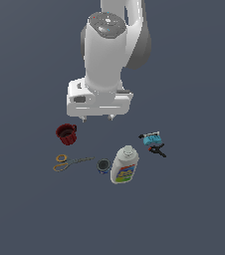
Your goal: Pick up a designated object from a clutter of objects.
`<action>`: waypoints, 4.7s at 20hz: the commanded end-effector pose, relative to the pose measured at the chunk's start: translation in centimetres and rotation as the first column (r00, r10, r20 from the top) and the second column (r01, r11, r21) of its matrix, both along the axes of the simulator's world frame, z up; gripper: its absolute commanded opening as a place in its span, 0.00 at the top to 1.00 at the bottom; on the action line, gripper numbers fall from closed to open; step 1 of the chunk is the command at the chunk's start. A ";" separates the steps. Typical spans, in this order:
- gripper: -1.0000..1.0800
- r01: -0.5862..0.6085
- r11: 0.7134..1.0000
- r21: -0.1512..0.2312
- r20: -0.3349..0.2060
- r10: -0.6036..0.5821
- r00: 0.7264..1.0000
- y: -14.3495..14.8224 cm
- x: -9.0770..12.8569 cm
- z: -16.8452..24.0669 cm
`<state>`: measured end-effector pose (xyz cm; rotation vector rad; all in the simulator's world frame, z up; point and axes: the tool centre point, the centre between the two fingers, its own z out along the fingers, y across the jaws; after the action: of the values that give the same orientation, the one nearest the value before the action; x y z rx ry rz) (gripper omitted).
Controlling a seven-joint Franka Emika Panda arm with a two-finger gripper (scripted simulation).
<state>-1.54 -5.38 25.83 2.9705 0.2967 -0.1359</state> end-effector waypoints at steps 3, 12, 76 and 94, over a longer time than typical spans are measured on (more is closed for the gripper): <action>0.00 -0.113 0.992 -0.063 -0.066 0.109 0.992 -3.7 -1.3 -3.4; 0.00 -0.387 0.915 -0.115 -0.252 0.350 0.902 -10.5 -5.5 -10.2; 1.00 -0.633 0.773 -0.029 -0.421 0.565 0.709 -6.1 -9.5 -9.7; 1.00 -0.635 0.772 -0.026 -0.420 0.568 0.708 9.7 -5.7 3.7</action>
<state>-7.57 2.98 28.33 2.4831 1.2258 -0.6395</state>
